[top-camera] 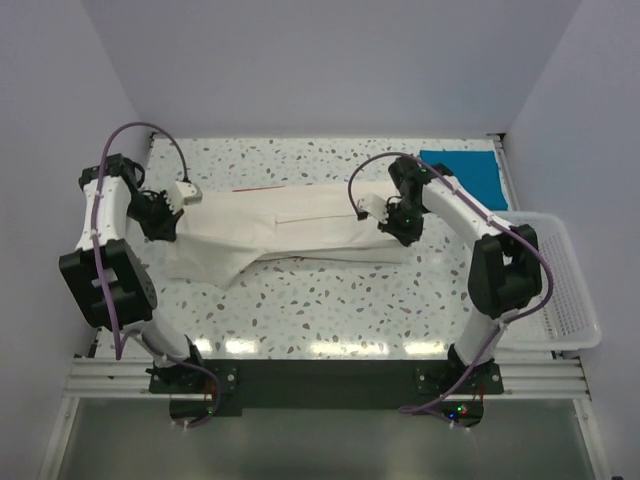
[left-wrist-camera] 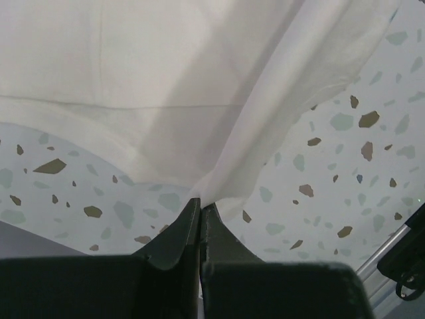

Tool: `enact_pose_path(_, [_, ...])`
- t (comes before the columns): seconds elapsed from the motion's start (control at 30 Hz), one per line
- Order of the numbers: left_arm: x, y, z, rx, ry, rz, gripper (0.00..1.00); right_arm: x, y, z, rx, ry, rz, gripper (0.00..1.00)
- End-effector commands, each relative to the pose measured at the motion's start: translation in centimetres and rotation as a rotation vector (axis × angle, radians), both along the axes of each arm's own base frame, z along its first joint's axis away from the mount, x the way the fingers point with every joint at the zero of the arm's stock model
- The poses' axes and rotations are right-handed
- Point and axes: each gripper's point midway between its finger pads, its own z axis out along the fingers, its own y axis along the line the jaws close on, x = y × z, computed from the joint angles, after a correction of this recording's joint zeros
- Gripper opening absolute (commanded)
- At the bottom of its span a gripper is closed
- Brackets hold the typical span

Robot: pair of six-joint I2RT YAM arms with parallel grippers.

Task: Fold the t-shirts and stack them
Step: Fold the tshirt

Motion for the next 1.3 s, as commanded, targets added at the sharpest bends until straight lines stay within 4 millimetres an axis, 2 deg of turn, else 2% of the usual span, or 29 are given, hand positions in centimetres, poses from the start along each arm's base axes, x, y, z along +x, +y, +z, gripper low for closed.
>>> enact_pose_path(0.0, [3.6,0.7,1.1,-0.014,-0.065,0.065,0.00,1.8,-0.2,0.7,-0.018,0.007,0.036,0.00])
enact_pose_path(0.03, [4.1,0.8,0.5,-0.020,-0.049,0.072,0.00,2.7,-0.1,1.2,-0.017,-0.005,0.045,0.00])
enact_pose_path(0.1, [5.4,1.3,0.0,-0.025,-0.048,0.093,0.00,3.4,-0.6,0.3,-0.043,0.017,0.049,0.00])
enact_pose_path(0.17, [6.0,1.3,-0.5,-0.035,-0.033,0.103,0.00,4.5,-0.6,0.3,-0.052,0.007,0.068,0.00])
enact_pose_path(0.2, [6.4,1.6,-0.9,-0.038,-0.024,0.108,0.00,4.6,-0.8,-0.5,-0.067,0.033,0.070,0.00])
enact_pose_path(0.23, [6.7,1.6,-1.1,-0.036,-0.021,0.110,0.00,5.4,-0.6,-0.3,-0.067,0.018,0.078,0.00])
enact_pose_path(0.37, [7.8,2.0,-1.8,-0.041,-0.021,0.130,0.00,6.9,-0.8,-1.3,-0.094,0.024,0.087,0.00])
enact_pose_path(0.4, [7.9,2.1,-2.0,-0.042,-0.014,0.135,0.00,7.2,-0.8,-1.9,-0.102,0.033,0.096,0.00])
enact_pose_path(0.6, [7.7,2.3,-3.2,-0.033,0.005,0.139,0.00,10.1,-0.6,-0.8,-0.127,-0.023,0.147,0.00])
enact_pose_path(0.63, [7.6,2.2,-3.4,-0.034,0.007,0.139,0.00,10.4,-0.8,-1.3,-0.138,-0.011,0.154,0.00])
enact_pose_path(0.7, [7.6,2.2,-3.6,-0.034,0.010,0.144,0.00,11.5,-0.5,-0.8,-0.142,-0.033,0.176,0.00])
enact_pose_path(0.73, [7.6,2.3,-3.7,-0.033,0.011,0.148,0.00,11.8,-0.5,-1.4,-0.145,-0.021,0.182,0.00])
enact_pose_path(0.8, [7.6,2.3,-3.9,-0.032,0.011,0.152,0.00,12.6,-0.4,-1.0,-0.157,-0.037,0.196,0.00])
enact_pose_path(1.07, [8.7,2.5,-4.5,-0.027,0.010,0.175,0.00,13.5,-0.5,-2.6,-0.185,-0.025,0.223,0.00])
enact_pose_path(1.27, [9.3,2.7,-5.2,-0.019,0.012,0.185,0.00,14.1,-0.6,-3.0,-0.197,-0.038,0.224,0.00])
